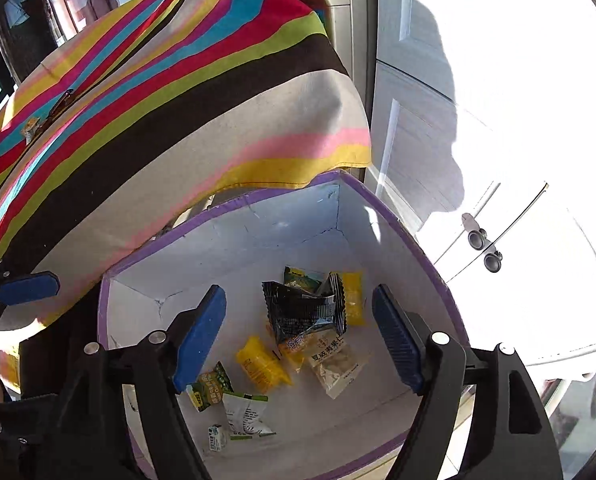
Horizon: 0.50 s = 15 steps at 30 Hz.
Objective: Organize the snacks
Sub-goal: 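Open both tools over the white box to drop the packets, then move both tools back over the snacks on the table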
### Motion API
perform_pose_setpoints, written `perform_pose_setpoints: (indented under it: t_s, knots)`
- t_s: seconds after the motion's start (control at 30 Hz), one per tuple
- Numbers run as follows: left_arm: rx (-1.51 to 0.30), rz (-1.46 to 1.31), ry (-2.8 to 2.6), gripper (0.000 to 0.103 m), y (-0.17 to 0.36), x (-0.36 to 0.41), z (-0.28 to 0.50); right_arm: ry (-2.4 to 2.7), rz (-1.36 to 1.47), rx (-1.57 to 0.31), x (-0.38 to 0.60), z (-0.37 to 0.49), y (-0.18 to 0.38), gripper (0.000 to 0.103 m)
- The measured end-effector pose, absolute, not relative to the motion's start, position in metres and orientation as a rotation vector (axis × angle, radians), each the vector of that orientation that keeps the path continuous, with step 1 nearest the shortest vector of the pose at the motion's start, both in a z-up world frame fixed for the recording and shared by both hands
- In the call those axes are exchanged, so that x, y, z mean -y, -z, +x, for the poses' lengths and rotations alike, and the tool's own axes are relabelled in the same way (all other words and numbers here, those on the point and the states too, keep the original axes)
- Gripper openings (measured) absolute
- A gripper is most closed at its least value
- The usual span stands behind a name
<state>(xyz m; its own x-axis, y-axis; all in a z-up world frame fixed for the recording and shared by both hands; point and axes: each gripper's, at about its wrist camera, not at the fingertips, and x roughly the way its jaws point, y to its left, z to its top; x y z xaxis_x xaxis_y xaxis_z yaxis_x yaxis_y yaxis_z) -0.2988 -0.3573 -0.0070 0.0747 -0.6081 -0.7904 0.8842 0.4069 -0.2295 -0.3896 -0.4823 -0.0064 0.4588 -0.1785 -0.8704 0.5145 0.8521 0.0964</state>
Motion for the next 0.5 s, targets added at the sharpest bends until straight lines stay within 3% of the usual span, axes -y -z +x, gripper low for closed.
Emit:
perform_pose_setpoints:
  t_s: [0.23,0.5]
  knots:
    - [-0.906,0.136,0.913,0.100,-0.032,0.280,-0.231,0.349,0.333,-0.939,0.454,-0.357,-0.016,0.078]
    - [-0.873,0.014,0.430,0.101,-0.034,0.147,-0.139,0.126,0.263,-0.848,0.385,-0.297,-0.041,0.086]
